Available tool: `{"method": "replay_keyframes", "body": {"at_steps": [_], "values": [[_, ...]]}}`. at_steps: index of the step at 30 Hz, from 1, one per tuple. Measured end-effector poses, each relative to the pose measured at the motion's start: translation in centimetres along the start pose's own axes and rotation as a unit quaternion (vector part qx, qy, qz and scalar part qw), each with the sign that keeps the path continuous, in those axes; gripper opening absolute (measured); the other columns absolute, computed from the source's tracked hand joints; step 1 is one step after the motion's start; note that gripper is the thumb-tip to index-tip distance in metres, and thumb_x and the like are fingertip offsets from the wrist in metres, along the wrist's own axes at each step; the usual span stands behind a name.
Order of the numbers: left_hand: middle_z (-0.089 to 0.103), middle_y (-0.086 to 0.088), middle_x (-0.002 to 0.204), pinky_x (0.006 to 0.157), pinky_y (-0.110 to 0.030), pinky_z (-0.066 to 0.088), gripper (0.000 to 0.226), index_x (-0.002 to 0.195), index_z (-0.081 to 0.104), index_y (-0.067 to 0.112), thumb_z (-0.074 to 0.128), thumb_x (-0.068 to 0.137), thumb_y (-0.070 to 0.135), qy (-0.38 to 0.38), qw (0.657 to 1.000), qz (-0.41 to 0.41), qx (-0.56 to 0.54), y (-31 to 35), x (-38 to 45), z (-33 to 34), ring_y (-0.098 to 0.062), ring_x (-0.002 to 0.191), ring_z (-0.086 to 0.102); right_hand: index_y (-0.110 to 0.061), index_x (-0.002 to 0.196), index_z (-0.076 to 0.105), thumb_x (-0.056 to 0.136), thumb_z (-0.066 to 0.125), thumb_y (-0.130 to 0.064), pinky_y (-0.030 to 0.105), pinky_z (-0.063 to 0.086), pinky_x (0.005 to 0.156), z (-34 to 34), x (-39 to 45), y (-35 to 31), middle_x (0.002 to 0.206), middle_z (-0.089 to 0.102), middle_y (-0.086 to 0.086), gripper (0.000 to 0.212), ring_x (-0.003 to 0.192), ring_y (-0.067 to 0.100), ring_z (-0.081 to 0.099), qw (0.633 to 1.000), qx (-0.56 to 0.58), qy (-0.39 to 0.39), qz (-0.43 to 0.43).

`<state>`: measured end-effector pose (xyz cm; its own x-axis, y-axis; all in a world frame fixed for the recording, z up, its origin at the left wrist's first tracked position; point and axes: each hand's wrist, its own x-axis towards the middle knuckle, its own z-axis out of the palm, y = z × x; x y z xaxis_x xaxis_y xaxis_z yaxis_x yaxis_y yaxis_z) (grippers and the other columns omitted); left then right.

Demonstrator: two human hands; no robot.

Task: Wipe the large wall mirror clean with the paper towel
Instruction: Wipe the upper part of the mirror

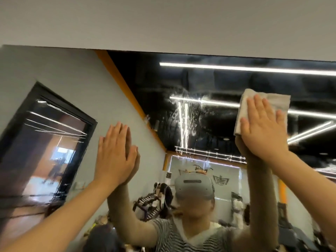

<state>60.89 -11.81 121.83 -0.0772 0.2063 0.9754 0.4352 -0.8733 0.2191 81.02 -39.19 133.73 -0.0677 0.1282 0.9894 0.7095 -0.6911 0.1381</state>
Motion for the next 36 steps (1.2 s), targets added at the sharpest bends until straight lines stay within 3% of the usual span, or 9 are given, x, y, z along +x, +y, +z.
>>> {"method": "replay_keyframes", "body": {"at_steps": [7,15,18,22,25,31,36], "values": [[0.014,-0.006,0.162,0.118,-0.038,-0.002,0.078,0.153,0.02,0.013,0.01,0.088,0.054,0.012,1.0,0.006,-0.016,-0.3,-0.1,0.4,-0.019,0.149,0.003,-0.009,0.155,0.012,0.096,0.009,-0.04,0.05,0.006,0.118,0.5,0.6,-4.1,0.162,0.011,0.012,0.067,0.149,0.029,0.009,0.999,-0.003,0.005,0.045],[0.014,-0.007,0.161,0.117,-0.04,-0.001,0.071,0.153,0.02,0.013,0.018,0.091,0.047,0.014,0.999,0.015,-0.026,-0.4,-0.4,0.5,-0.015,0.145,-0.002,-0.009,0.155,0.004,0.101,0.006,-0.036,0.051,0.004,0.119,2.0,2.2,-14.7,0.163,0.004,0.012,0.061,0.15,0.028,0.004,0.999,-0.024,-0.023,0.002],[0.015,-0.007,0.161,0.116,-0.039,-0.004,0.073,0.153,0.021,0.013,0.015,0.09,0.049,0.013,0.999,0.018,-0.034,-0.2,-0.4,0.1,-0.015,0.145,-0.001,-0.007,0.155,0.008,0.095,-0.003,-0.039,0.052,0.007,0.117,2.2,2.5,-16.4,0.162,0.009,0.014,0.069,0.149,0.031,0.008,0.999,-0.035,-0.025,-0.01],[0.013,-0.006,0.161,0.114,-0.038,-0.01,0.073,0.152,0.017,0.016,0.013,0.089,0.051,0.008,0.999,0.02,-0.047,-0.3,-0.4,0.0,-0.015,0.144,-0.004,-0.01,0.155,0.004,0.102,0.006,-0.038,0.047,0.001,0.119,1.9,2.5,-15.8,0.163,0.003,0.01,0.06,0.15,0.026,0.002,0.999,-0.007,-0.043,-0.03],[0.017,-0.009,0.16,0.114,-0.042,-0.004,0.072,0.152,0.019,0.013,0.016,0.09,0.049,0.009,0.998,0.029,-0.047,-0.6,-0.3,0.0,-0.019,0.144,0.0,-0.013,0.155,0.0,0.104,0.012,-0.041,0.045,-0.002,0.119,1.2,2.3,-14.0,0.163,-0.002,0.007,0.059,0.15,0.022,-0.002,0.997,-0.017,-0.064,-0.04],[0.02,-0.011,0.159,0.115,-0.045,0.001,0.07,0.152,0.023,0.011,0.018,0.092,0.047,0.009,0.999,0.036,-0.038,-0.7,-0.4,0.1,-0.022,0.145,0.005,-0.013,0.155,0.002,0.097,0.006,-0.047,0.047,-0.002,0.118,-0.6,0.6,-8.4,0.163,0.001,0.007,0.068,0.15,0.023,0.0,0.997,-0.035,-0.071,0.004],[0.027,-0.014,0.156,0.113,-0.049,0.009,0.067,0.149,0.032,0.008,0.023,0.092,0.042,0.002,0.999,0.035,-0.014,-0.8,-0.4,0.4,-0.03,0.145,0.02,-0.011,0.155,0.0,0.097,0.007,-0.042,0.048,-0.001,0.119,-1.0,0.8,-8.9,0.163,-0.002,0.008,0.067,0.15,0.024,-0.002,0.994,-0.02,-0.091,0.055]]}}
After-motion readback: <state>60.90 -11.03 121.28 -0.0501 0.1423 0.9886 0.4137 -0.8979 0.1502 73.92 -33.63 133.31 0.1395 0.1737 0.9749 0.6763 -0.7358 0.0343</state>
